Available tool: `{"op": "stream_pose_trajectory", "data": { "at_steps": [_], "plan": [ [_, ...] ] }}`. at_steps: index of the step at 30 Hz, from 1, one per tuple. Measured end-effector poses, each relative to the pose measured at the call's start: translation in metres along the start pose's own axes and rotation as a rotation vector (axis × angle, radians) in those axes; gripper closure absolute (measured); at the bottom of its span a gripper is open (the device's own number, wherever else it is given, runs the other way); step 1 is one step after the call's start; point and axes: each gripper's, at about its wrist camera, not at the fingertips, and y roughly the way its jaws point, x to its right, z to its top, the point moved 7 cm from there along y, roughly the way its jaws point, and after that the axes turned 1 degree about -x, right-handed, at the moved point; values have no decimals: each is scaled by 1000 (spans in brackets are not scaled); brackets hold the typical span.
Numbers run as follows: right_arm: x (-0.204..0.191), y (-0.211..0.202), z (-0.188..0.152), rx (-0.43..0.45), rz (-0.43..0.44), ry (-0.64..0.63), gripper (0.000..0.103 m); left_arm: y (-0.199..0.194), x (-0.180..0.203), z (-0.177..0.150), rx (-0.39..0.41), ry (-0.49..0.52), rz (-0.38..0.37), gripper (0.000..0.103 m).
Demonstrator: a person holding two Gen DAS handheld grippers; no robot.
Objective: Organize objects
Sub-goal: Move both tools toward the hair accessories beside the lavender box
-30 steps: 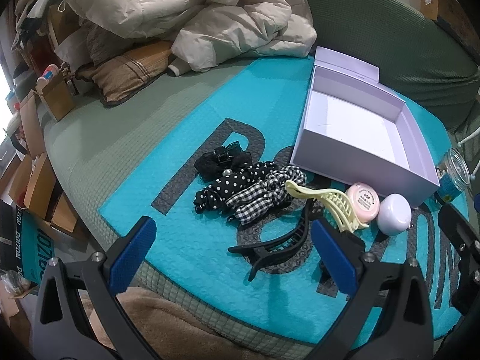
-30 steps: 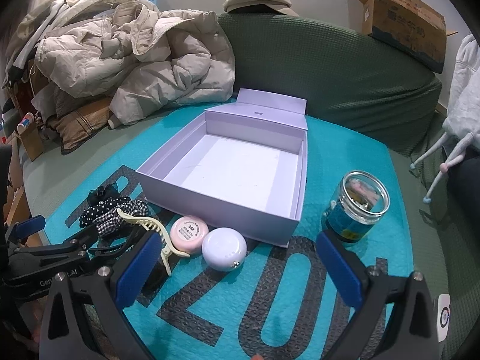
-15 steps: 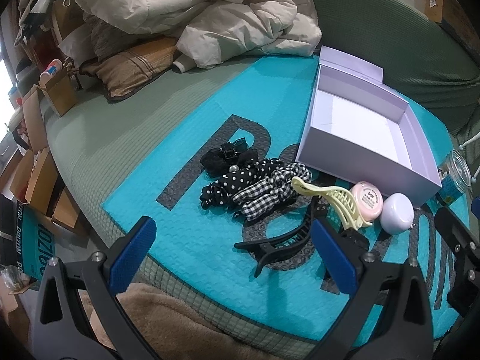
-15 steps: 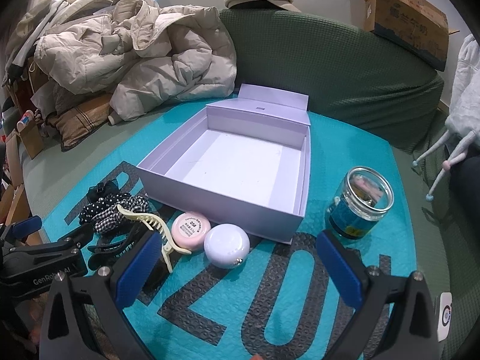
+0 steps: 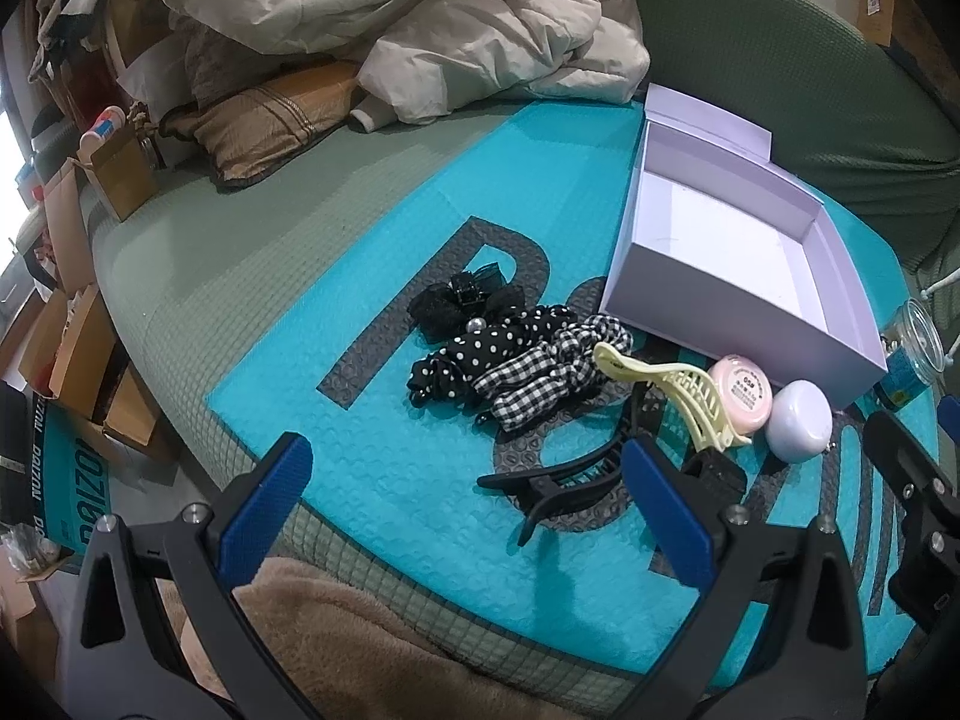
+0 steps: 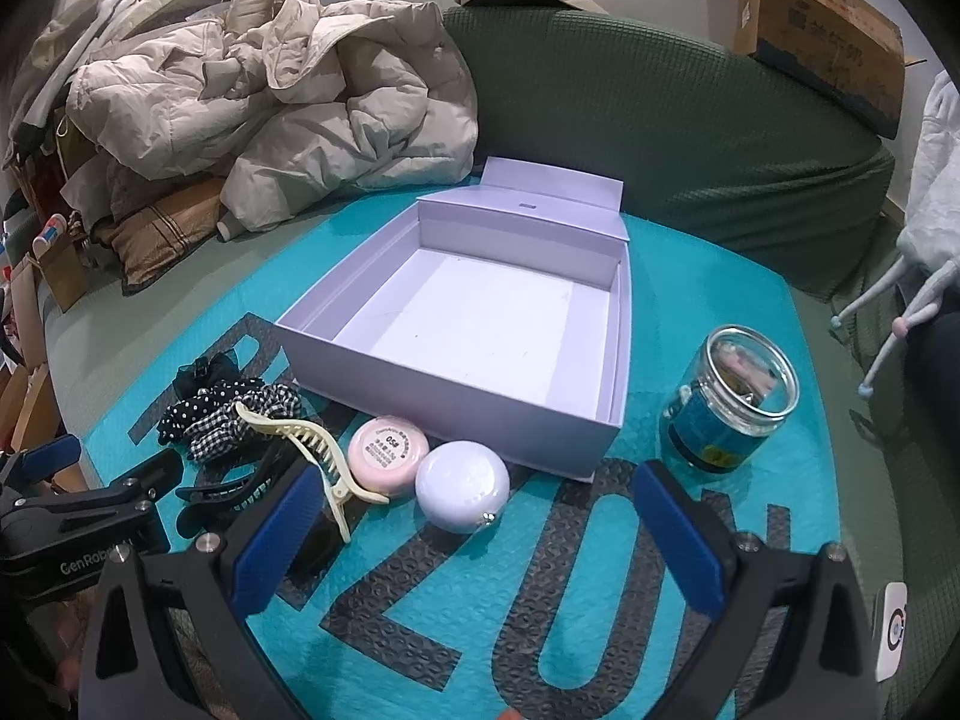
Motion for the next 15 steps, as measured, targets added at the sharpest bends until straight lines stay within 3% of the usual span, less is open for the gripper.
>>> {"op": "stream_pose_trajectory", "data": {
  "at_steps": [15],
  "plan": [
    [1,10,11,-21,20,19,0,7,5,9,-35,5,-27,0]
  ]
}}
